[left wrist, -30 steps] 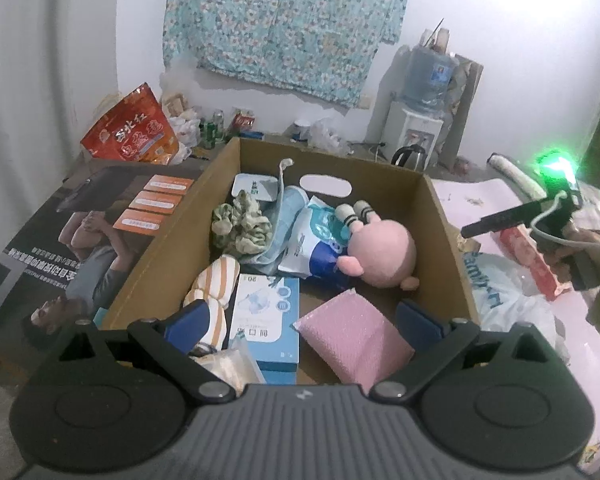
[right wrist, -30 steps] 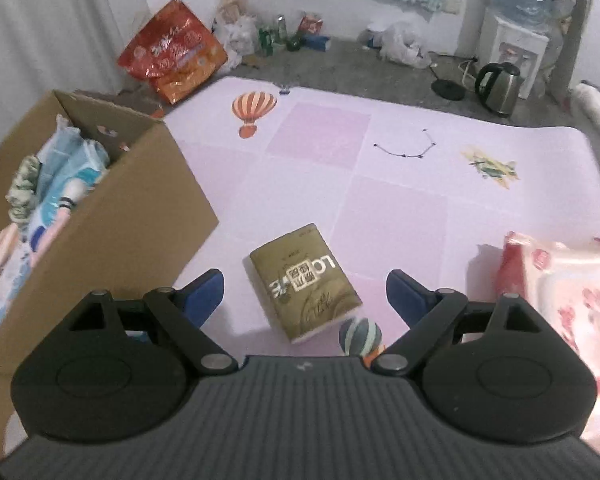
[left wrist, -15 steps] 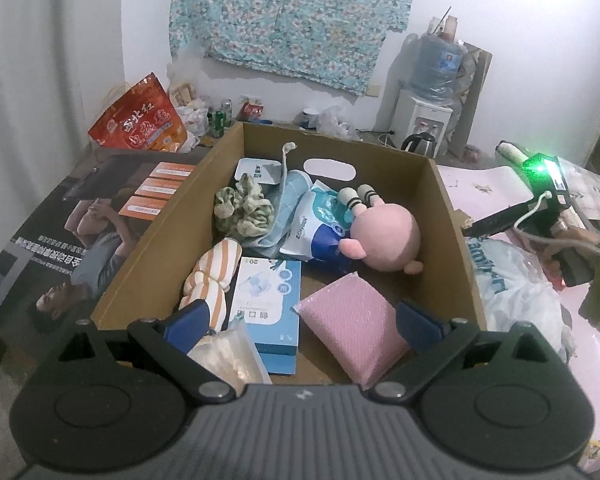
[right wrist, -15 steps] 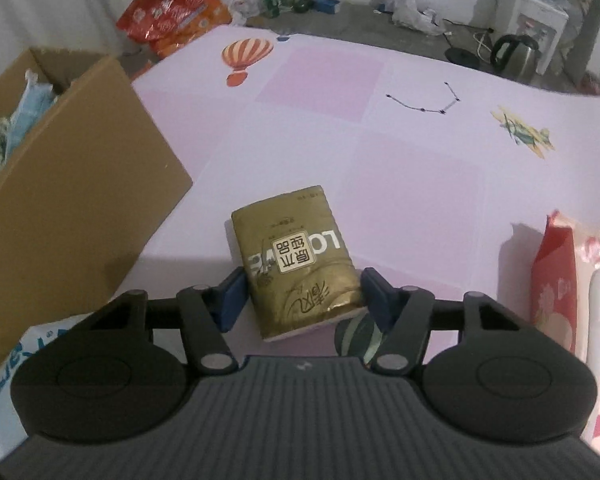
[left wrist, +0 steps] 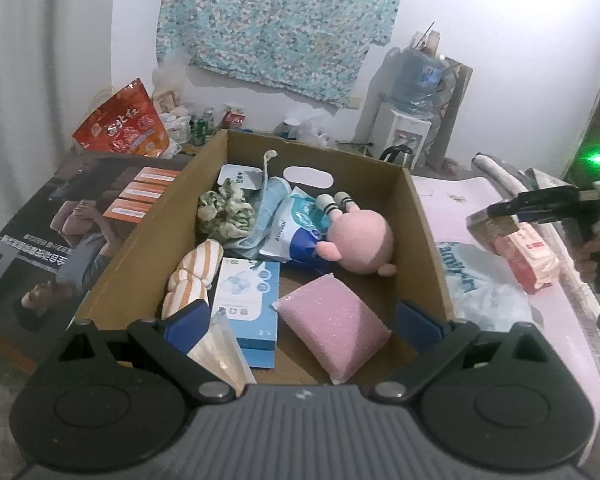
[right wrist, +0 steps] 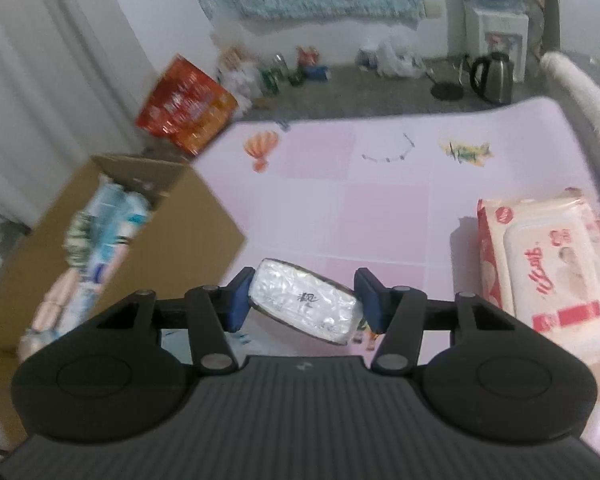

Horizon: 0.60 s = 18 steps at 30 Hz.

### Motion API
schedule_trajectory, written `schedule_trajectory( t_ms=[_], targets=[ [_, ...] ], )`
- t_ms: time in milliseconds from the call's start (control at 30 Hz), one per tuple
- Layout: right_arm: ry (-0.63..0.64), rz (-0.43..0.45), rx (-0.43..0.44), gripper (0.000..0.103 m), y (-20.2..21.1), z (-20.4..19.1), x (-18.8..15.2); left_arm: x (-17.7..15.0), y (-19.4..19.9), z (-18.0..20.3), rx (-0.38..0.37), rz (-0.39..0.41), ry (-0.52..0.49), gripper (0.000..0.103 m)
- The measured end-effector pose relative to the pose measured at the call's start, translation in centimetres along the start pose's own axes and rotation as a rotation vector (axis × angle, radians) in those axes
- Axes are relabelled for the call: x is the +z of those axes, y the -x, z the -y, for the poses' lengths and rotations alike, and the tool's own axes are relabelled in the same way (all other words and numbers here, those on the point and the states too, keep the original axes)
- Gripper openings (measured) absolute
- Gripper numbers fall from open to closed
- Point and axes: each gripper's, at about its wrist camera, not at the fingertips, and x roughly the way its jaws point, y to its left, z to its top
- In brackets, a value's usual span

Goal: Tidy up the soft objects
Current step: 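Grasp the gold-wrapped packet on the bed with the right gripper, then carry the gold packet into the cardboard box and open the right gripper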

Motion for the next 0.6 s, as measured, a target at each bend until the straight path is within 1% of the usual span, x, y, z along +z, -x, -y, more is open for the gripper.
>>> schedule_trajectory(
  t_ms=[100,233,367,467,500,600],
  targets=[
    [-0.004,0.033,0.025,0.053,3.1,-1.2,-0.7,-0.5,0.7,-0.1,-0.013,0.01,0.0,0.1],
    [0.001,0.071,0.086,0.053,6.5,-3.7,-1.6,-0.9,1.6,-0.6,-0.019,0.028,0.01,0.1],
    [0.042,0.073,0.188,0.053,8.6,-8.2,-2.7,-1.2,2.7,-1.6,-0.01,0.041,0.041,0.1],
    [0.096,0.022,0.288,0.053,8.6,-12.4,-3.9,-1.7,3.5,-2.3,0.001,0.055,0.059,0.1],
    [0.111,0.002,0.309,0.053,8.4,-13.6,-4.2,-1.8,3.7,-2.6,0.005,0.058,0.063,0.1],
    [0.175,-0.107,0.391,0.053,6.4,-18.0,-5.8,-2.3,4.2,-3.4,0.015,0.061,0.08,0.1]
  ],
)
